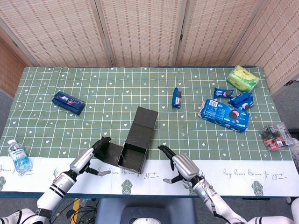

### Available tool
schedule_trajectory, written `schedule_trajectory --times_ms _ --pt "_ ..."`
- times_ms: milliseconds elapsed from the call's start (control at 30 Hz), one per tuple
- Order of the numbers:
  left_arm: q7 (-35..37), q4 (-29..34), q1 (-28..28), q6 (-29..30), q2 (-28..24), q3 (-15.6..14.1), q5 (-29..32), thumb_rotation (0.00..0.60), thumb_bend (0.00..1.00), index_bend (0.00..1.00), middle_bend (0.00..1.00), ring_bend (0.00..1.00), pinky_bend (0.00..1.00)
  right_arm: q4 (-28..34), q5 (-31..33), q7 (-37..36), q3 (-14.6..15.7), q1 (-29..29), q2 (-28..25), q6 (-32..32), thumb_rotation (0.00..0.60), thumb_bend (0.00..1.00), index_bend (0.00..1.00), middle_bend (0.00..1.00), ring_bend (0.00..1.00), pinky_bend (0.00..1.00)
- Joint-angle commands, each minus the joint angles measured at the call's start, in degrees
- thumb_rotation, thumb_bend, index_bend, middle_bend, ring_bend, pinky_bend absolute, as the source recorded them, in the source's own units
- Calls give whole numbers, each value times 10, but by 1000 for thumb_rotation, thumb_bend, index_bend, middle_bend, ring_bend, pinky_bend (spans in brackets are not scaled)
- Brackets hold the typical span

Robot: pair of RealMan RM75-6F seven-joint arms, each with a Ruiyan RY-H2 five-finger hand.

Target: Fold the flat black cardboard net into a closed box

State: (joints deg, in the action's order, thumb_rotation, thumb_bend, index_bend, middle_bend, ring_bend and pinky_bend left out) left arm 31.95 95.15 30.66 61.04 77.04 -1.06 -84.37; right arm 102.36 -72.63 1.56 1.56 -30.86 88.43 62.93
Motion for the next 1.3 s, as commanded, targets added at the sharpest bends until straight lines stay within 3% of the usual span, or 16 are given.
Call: schedule_trajectory --times_ms 33,200,500,833,967,1200,1300 --pt "4 4 -3 2 -4 -2 -5 600 109 65 44 0 339 10 58 -4 -16 11 28 -23 600 0 0 0 596 846" --pt "16 9 -9 10 -13 -2 -15 600 108 61 38 0 338 2 112 -11 -44 8 75 -43 600 0 0 0 584 846" --pt "43 7 -21 24 -25 -3 -26 600 108 61 38 0 338 -63 149 15 -94 -12 165 -45 600 0 0 0 583 846" --pt "66 -2 -33 33 -35 -5 -29 600 109 61 38 0 338 -148 177 27 -146 -45 215 -74 600 0 0 0 583 846" --pt "70 -1 -36 36 -38 -5 -32 600 109 61 38 0 338 -158 179 26 -153 -49 217 -80 600 0 0 0 583 846" --pt "74 4 -39 35 -43 -7 -37 600 109 58 38 0 338 -126 165 4 -130 -23 206 -70 600 0 0 0 582 846" --pt "76 6 -37 31 -43 -7 -39 600 109 56 32 0 337 -134 165 -3 -135 -24 219 -71 600 0 0 0 581 846"
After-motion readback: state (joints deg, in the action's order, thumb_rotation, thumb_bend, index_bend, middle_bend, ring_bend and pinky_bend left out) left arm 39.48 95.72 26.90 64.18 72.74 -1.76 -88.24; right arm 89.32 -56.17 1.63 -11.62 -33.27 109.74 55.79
